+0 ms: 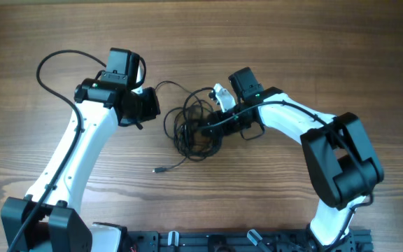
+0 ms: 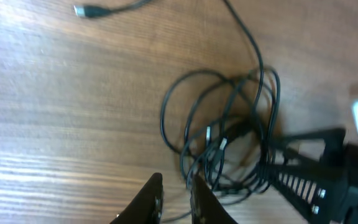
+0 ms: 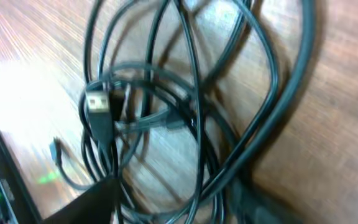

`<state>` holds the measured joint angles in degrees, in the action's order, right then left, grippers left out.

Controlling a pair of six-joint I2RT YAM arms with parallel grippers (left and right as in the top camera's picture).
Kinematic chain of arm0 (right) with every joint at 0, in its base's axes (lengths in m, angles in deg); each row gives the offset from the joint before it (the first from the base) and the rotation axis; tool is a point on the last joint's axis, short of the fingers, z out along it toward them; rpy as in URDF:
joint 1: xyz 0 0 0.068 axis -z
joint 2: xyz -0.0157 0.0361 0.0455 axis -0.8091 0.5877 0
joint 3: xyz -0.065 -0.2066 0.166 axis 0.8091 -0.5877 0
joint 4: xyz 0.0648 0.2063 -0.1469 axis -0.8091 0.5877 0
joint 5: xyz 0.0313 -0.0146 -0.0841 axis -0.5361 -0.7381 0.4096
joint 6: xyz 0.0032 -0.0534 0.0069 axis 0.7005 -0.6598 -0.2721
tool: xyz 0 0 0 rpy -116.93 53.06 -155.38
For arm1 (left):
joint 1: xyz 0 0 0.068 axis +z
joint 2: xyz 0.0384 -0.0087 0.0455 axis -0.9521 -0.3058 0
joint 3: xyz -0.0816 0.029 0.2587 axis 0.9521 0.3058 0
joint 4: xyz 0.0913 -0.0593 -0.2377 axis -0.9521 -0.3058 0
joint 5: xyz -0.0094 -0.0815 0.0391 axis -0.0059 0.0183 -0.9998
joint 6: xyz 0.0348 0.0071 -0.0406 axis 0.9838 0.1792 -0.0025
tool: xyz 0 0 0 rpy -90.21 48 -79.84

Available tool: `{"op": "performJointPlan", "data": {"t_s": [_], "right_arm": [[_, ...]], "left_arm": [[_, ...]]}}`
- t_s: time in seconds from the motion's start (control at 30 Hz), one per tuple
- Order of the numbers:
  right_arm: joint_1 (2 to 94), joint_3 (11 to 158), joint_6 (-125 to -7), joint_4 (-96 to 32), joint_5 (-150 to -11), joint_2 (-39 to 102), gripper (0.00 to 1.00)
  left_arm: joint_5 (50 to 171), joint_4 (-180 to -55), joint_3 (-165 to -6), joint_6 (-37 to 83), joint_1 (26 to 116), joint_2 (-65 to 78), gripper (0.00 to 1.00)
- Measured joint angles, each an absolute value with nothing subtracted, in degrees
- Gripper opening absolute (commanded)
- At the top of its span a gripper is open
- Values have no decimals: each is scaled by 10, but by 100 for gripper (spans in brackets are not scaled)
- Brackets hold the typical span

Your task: Untangle cables

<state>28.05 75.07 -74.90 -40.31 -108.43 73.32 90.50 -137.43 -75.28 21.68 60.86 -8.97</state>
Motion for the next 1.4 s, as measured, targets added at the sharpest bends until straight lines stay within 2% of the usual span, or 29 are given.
{"op": "performJointPlan", "data": {"t_s": [0.13,0.3,0.47,0.7,0.73,0.8,0.83,0.97,1.23,1.4], "right_arm": [[287,760,-725,-451,-1077,737,78],[296,810,-691,-471,-1064,742,86],[305,839,-639,-471,-1064,738,91],[368,840,-601,-416,-1047,689,91],[383,841,-601,-403,-1043,681,91],[415,841,-604,-374,-1036,668,93],[435,841,-607,-356,-1034,665,94],[467,842,-622,-300,-1030,663,94],[469,842,-648,-246,-1037,663,94],[469,842,-667,-211,-1061,663,94]], "left_arm": [[911,-1396,-742,224,595,-90,25],[940,-1395,-728,227,559,-90,25],[952,-1343,-701,235,500,-90,25],[936,-1294,-653,236,473,-90,27],[929,-1289,-646,237,473,-90,29],[917,-1267,-624,238,473,-90,45],[913,-1246,-607,239,473,-90,47],[908,-1178,-570,225,473,-90,47],[884,-1075,-525,196,473,-90,45],[862,-994,-492,193,473,-90,50]]}}
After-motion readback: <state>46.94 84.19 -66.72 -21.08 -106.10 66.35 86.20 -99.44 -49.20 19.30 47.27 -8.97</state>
